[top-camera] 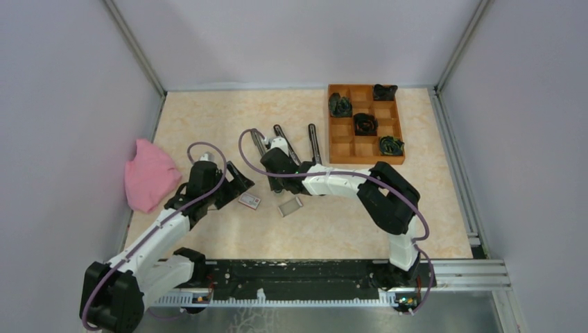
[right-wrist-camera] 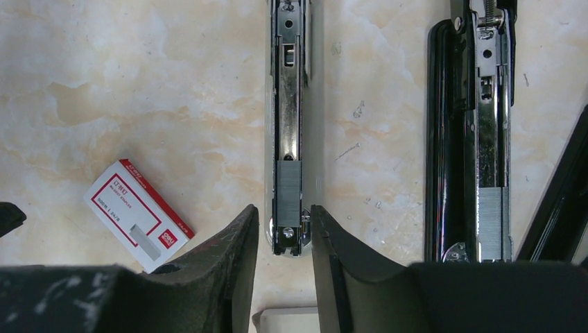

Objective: Load the staples into the stapler

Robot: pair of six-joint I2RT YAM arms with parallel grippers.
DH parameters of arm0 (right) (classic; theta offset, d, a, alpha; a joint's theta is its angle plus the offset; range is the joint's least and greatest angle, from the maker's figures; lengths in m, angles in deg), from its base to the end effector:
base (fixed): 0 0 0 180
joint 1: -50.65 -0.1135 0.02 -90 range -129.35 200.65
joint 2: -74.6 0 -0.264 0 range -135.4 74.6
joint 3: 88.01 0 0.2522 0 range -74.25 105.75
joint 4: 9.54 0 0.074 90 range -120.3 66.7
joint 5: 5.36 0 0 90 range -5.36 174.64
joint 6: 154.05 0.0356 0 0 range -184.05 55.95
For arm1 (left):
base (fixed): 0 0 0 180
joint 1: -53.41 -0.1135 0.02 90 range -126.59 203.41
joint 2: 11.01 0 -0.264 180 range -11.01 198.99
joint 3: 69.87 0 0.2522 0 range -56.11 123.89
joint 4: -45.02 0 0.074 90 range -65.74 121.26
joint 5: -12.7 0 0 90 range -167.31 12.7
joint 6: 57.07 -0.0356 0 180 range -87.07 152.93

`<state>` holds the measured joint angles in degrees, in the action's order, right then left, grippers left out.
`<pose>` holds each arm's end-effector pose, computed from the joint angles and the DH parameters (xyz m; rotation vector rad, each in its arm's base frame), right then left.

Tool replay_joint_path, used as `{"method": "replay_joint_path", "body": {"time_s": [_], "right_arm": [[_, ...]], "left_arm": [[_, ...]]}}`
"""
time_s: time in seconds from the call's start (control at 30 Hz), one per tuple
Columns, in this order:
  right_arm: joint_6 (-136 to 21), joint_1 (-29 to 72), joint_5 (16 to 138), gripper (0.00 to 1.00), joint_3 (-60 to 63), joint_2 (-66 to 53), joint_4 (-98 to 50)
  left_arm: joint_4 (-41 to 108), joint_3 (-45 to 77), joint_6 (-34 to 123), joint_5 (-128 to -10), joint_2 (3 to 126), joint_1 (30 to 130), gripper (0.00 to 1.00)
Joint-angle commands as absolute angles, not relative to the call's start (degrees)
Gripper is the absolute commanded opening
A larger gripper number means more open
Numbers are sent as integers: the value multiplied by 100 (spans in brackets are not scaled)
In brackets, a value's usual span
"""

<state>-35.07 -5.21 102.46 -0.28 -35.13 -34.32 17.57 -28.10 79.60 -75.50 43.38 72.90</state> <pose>0.2430 0.3389 0.1889 -0.4062 2.3307 0.3577 0.1846 -0.0665 0.2025 -0.5361 2.2909 -0.6288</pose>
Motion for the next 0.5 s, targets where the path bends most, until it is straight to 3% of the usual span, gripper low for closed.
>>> {"method": "replay_joint_path", "body": {"time_s": [0.0,0.2,0.47], "right_arm": [[-3792,-473,10050,36,-100,-3031,-3217],[-4227,-473,9983,46,-472,-2871,-2682],[-4600,-472,9941,49,-668,-3098,-2113]], "left_arm": [[1954,-2797,7969,-7381,4437,7228,99],[2182,-2645,7904,-7035,4736,6991,99],[2539,-2297,7911,-6309,5319,6581,99]]}}
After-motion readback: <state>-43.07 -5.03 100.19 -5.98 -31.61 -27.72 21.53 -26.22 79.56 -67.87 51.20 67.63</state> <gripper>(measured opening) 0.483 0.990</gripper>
